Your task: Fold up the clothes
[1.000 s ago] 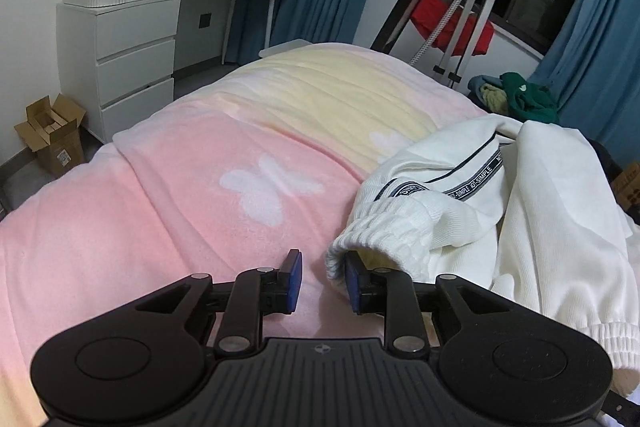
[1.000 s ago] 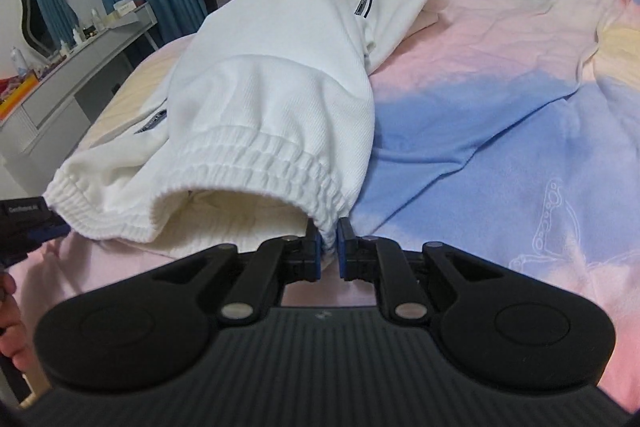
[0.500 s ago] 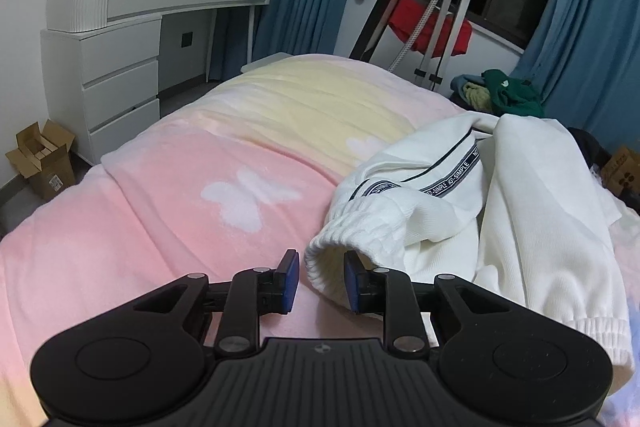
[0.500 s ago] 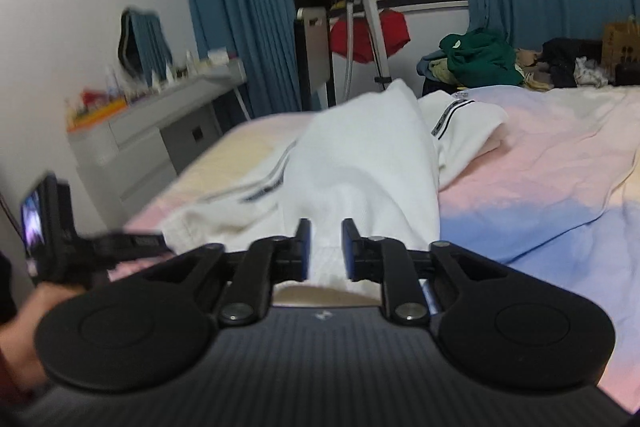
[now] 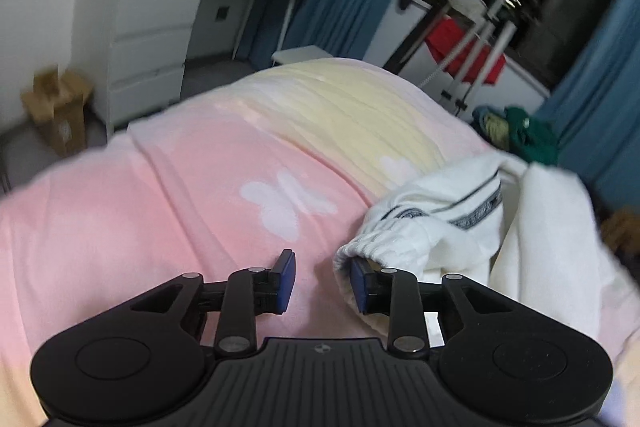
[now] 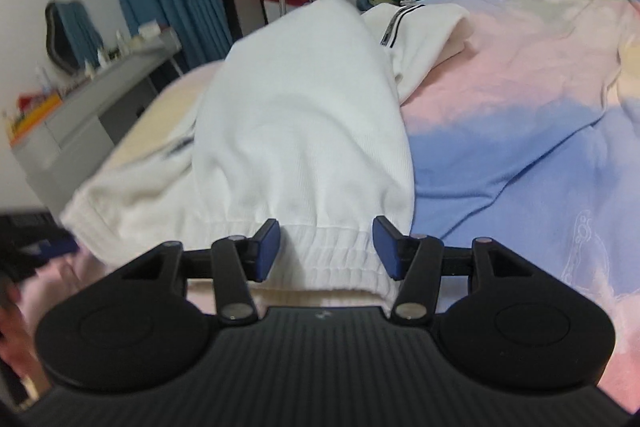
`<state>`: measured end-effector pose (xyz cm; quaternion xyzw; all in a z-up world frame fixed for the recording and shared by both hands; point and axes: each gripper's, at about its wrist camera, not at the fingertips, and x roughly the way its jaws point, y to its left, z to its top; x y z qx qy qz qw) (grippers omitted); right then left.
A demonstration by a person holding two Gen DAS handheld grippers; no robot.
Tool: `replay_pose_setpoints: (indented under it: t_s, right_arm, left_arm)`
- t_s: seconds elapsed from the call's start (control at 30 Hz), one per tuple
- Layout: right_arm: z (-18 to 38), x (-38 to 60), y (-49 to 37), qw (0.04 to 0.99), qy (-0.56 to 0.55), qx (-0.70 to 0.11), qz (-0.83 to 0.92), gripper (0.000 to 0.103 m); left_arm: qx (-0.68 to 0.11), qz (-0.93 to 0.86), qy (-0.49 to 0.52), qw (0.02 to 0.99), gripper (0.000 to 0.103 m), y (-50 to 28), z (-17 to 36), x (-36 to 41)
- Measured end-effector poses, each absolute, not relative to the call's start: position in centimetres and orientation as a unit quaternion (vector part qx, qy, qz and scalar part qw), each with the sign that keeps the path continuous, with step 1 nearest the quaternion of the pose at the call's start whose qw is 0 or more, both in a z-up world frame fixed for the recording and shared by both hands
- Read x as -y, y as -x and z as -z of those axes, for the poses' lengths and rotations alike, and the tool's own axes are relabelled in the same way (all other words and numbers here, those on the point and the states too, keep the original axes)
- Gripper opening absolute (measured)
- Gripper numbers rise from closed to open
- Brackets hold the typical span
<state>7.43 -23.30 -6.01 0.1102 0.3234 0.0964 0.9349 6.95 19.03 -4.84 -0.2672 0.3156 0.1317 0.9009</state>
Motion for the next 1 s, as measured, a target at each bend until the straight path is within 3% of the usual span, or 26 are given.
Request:
replay_pose_setpoints:
  t_s: [0.37, 0.57, 0.63, 0.73, 0.87, 1.0]
  right_arm:
    - [6.1, 25.4, -6.8, 0.924, -0.178, -0.333, -0.062, 0.055]
    - [5.5, 26.1, -6.2, 0.93, -0.199, -0.307, -0.042, 0.055]
    - [5.7, 26.2, -6.6, 0.927, -0.205, -0.312, -0.046, 0.055]
    - [6.8, 26.3, -7.3, 0.916, -0.218, -0.333, -0.049, 0.056]
    - [8.2, 26.7, -8.3, 0.892, -0.259, -0.364, -0.068, 0.078]
    - [9.0, 27.0, -8.5, 0.88, -0.298, -0.36, -0.081, 0.078]
  left_arm:
    - [-0.309, -0.059, 0.356, 0.88, 0.031, -3.8, 4.2, -19.6]
    - [-0.305, 0.009, 0.421, 0.854, 0.049, -3.0, 5.0, -19.5]
    - [-0.298, 0.016, 0.438, 0.848, 0.061, -3.2, 5.2, -19.5]
    - [-0.293, 0.018, 0.453, 0.842, 0.068, -3.3, 5.5, -19.5]
    - [-0.289, 0.025, 0.467, 0.835, 0.073, -3.1, 5.7, -19.6]
    - [-0.287, 0.034, 0.485, 0.826, 0.075, -3.1, 6.0, -19.7]
